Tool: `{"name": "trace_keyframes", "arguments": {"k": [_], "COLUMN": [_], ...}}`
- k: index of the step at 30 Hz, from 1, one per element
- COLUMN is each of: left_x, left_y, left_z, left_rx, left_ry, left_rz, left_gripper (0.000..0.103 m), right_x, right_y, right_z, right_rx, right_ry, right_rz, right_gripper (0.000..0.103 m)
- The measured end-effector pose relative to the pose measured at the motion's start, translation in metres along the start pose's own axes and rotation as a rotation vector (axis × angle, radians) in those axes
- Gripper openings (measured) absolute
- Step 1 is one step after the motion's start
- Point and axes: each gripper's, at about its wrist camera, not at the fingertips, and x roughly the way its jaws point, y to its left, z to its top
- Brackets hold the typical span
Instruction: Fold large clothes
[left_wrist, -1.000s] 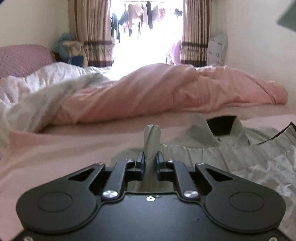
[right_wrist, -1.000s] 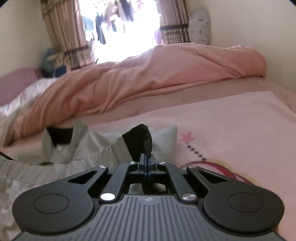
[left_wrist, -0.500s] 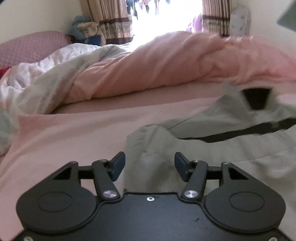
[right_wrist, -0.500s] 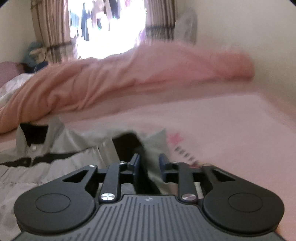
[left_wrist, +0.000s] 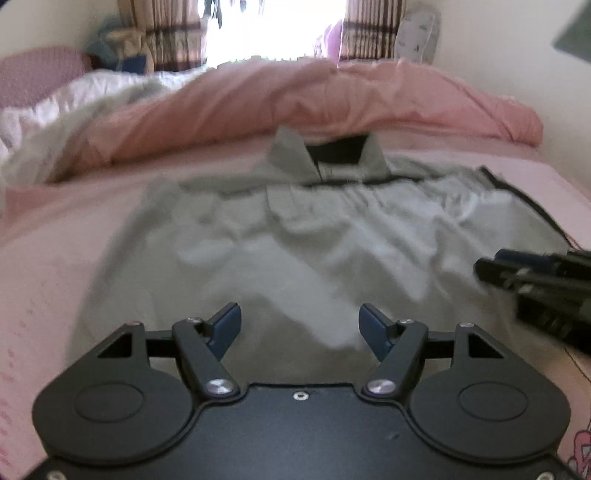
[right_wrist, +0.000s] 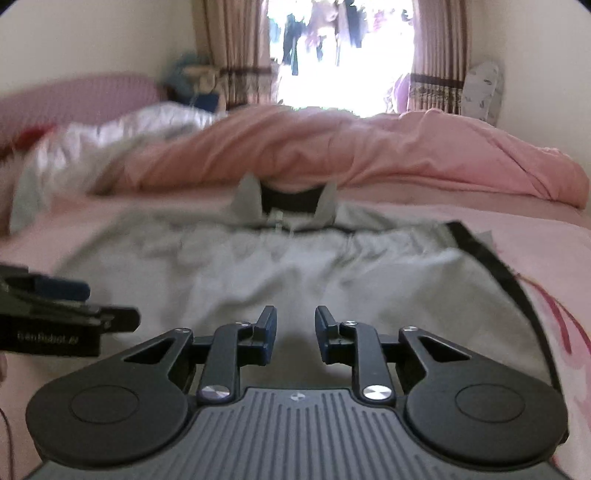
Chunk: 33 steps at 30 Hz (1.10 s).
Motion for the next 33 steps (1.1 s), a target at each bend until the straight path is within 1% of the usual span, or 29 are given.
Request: {"name": "trace_keyframes", "arguments": {"k": [3, 4, 5, 9, 15, 17, 19, 23, 26, 28, 31, 33], "left_x": [0.020, 0.026, 0.026, 0.029, 0.024, 0.023, 0.017, -0.008, -0.023, -0.029, -0.022, -0.011], "left_y": [0.001, 0.003, 0.004, 0.006, 0.007, 0.008, 0.007, -0.002, -0.010, -0.015, -0.021, -0.019], "left_z": [-0.010, -0.012, -0.018, -0.022, -0.021, -0.015, -0.015, -0.020, -0.027, -0.032, -0.040, -0.045], "left_rx": [-0.001, -0.008, -0.012, -0.002, -0.004, -0.012, -0.020, -0.011, -0.013, -0.005, 0.007, -0.002], "left_ry": [0.030, 0.039, 0.036, 0.012, 0.010, 0.019, 0.025, -0.001, -0.022, -0.027, -0.006, 0.019], "left_rz": [0.034, 0.032, 0.029, 0.030, 0.040, 0.032, 0.032, 0.014, -0.015, -0.025, -0.003, 0.017], "left_gripper": [0.071, 0.074, 0.076, 0.078, 0.078, 0.075, 0.075, 0.075, 0.076, 0.076, 0.076, 0.077], "right_x": [0.015, 0.017, 0.020, 0.023, 0.021, 0.016, 0.008, -0.015, -0.032, -0.036, -0.025, -0.019], "right_y": [-0.001, -0.003, -0.007, -0.011, -0.014, -0.014, -0.013, -0.006, 0.006, 0.012, 0.018, 0.019], "right_z": [-0.012, -0.015, -0.017, -0.019, -0.017, -0.014, -0.013, -0.013, -0.016, -0.020, -0.030, -0.037], "right_rx": [0.005, 0.021, 0.044, 0.079, 0.094, 0.101, 0.101, 0.091, 0.072, 0.063, 0.061, 0.058], "right_ry": [0.023, 0.032, 0.037, 0.031, 0.039, 0.047, 0.043, 0.021, -0.003, -0.002, 0.045, 0.034], "right_rz": [-0.028, -0.030, -0.018, -0.007, -0.007, -0.016, -0.015, 0.003, 0.022, 0.035, 0.036, 0.013], "right_gripper": [0.025, 0.025, 0.025, 0.024, 0.025, 0.025, 0.025, 0.025, 0.025, 0.025, 0.025, 0.025]}}
